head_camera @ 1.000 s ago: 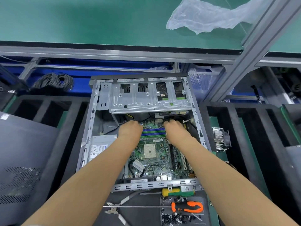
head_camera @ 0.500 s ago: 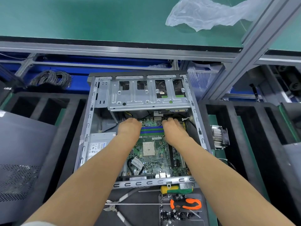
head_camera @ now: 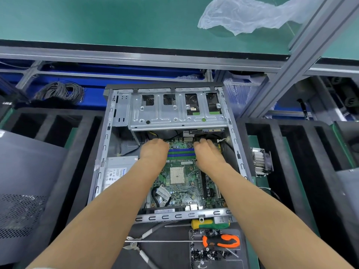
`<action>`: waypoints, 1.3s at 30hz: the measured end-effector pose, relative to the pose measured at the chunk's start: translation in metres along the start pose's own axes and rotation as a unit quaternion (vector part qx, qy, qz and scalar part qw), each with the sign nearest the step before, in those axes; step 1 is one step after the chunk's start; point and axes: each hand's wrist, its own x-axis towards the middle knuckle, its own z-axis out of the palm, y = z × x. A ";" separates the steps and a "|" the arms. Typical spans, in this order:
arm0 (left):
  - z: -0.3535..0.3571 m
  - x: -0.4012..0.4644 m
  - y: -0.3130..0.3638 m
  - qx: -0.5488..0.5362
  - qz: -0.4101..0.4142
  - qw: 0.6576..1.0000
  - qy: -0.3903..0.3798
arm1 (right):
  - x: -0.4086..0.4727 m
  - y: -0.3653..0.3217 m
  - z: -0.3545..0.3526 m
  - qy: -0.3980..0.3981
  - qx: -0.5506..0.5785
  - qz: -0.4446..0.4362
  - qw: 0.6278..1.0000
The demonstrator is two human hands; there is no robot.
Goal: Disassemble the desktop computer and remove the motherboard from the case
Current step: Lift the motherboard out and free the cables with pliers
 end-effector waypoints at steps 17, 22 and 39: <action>-0.004 0.005 0.001 0.021 0.008 0.999 -0.039 | 0.001 0.000 -0.001 -0.021 0.028 0.006 0.999; -0.005 0.002 -0.001 0.018 -0.009 1.000 0.011 | 0.002 -0.004 -0.004 0.013 0.043 0.009 0.999; -0.006 0.004 0.001 -0.017 -0.011 1.000 0.009 | 0.008 0.000 -0.003 0.004 0.064 0.022 0.998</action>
